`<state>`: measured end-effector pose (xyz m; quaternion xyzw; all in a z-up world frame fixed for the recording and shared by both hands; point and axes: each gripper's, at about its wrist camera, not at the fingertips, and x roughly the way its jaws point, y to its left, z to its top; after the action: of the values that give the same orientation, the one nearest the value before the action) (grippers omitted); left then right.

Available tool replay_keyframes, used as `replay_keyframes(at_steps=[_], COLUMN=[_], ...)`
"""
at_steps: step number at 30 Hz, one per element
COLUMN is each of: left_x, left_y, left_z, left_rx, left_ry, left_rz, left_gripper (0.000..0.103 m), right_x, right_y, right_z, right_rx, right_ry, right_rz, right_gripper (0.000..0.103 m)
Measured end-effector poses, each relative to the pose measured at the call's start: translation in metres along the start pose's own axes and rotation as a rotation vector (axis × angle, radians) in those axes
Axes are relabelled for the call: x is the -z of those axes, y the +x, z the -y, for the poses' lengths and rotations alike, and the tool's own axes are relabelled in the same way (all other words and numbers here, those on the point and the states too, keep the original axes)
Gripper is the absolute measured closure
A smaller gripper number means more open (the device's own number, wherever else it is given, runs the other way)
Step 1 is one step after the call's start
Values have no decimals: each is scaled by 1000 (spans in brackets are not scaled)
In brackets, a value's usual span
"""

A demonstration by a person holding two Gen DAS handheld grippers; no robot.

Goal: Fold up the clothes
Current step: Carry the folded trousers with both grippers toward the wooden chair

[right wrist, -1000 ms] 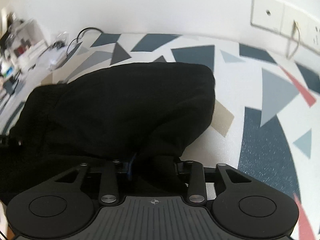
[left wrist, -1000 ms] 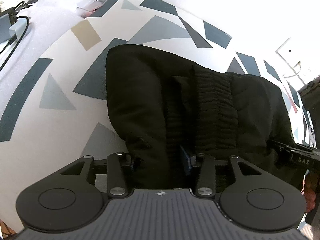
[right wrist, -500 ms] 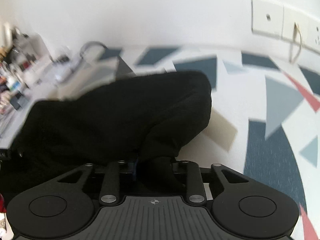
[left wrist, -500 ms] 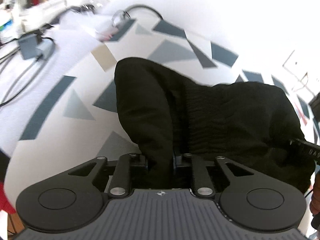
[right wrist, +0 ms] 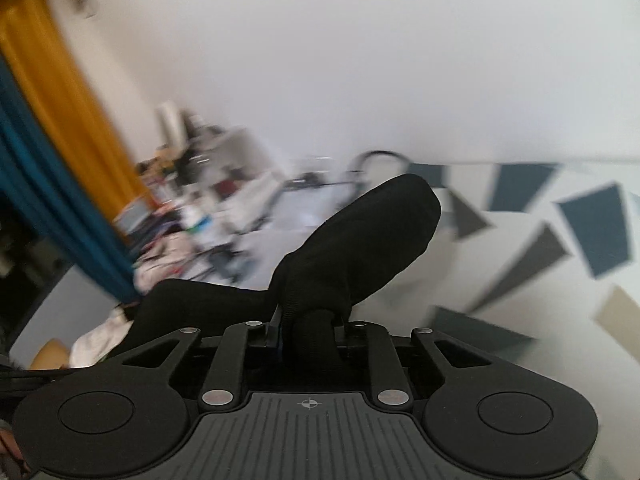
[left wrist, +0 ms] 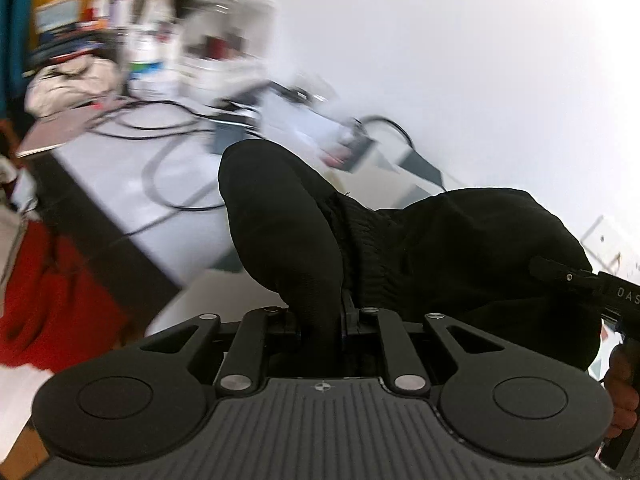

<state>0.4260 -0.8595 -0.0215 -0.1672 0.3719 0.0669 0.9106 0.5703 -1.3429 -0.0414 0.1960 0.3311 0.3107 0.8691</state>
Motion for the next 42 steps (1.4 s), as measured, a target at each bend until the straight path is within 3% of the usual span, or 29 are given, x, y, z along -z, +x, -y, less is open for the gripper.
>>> replay_keyframes(at_steps=[14, 24, 28, 36, 42], left_x=[79, 148, 166, 173, 164], left_y=[-173, -308, -334, -360, -379], left_z=[-215, -359, -406, -511, -597], left_rx=[-198, -514, -601, -701, -746], left_ry=[-229, -444, -517, -615, -676], left_rz=[157, 233, 232, 205, 186], left_gripper=[88, 88, 88, 88, 88], right_x=[83, 184, 224, 293, 325], right_y=[83, 160, 181, 239, 307], right_z=[-270, -473, -543, -662, -737], right_rx=[-190, -442, -534, -653, -641], right_ry=[-238, -362, -424, -467, -400], right_rz=[-212, -417, -483, -589, -681], right_gripper=[88, 88, 88, 88, 88])
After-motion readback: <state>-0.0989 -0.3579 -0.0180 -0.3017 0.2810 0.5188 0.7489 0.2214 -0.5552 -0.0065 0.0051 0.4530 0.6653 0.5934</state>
